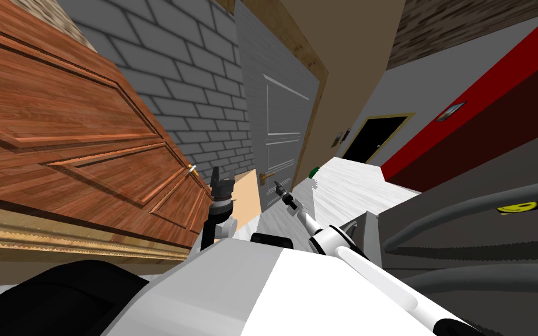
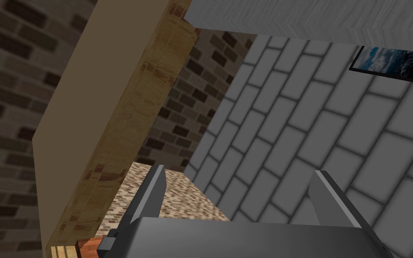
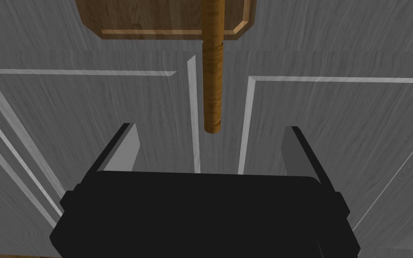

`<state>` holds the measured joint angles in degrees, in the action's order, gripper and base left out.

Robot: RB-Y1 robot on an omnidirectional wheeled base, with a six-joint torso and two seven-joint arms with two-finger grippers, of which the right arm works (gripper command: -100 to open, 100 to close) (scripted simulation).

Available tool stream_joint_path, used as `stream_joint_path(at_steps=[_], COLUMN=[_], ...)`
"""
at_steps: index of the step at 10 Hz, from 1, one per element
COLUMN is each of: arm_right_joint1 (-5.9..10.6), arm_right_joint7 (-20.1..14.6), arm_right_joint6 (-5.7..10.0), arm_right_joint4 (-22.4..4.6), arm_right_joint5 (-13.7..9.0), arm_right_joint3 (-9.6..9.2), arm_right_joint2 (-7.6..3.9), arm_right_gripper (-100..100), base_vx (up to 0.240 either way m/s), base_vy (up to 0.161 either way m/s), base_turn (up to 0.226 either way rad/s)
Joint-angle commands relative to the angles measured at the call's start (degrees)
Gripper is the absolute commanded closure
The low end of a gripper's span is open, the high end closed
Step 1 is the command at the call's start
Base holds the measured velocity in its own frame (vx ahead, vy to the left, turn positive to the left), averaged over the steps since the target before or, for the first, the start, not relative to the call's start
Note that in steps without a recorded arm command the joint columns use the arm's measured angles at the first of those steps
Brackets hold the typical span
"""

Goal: Push the door open

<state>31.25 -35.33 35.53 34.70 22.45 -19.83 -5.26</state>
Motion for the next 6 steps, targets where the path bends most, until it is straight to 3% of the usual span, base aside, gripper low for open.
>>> stream_joint_path(at_steps=[1, 6], arm_right_joint1=[-0.06, -0.06], arm_right_joint7=[-0.15, -0.15], arm_right_joint6=[-0.02, -0.02], arm_right_joint4=[0.15, 0.15], arm_right_joint5=[0.06, 0.06], arm_right_joint3=[-0.11, -0.11], arm_right_joint2=[-0.05, -0.05], arm_right_gripper=[-100, -100], base_vx=[0.009, 0.003], base_vy=[0.015, -0.002], base_turn=[0.015, -0.008])
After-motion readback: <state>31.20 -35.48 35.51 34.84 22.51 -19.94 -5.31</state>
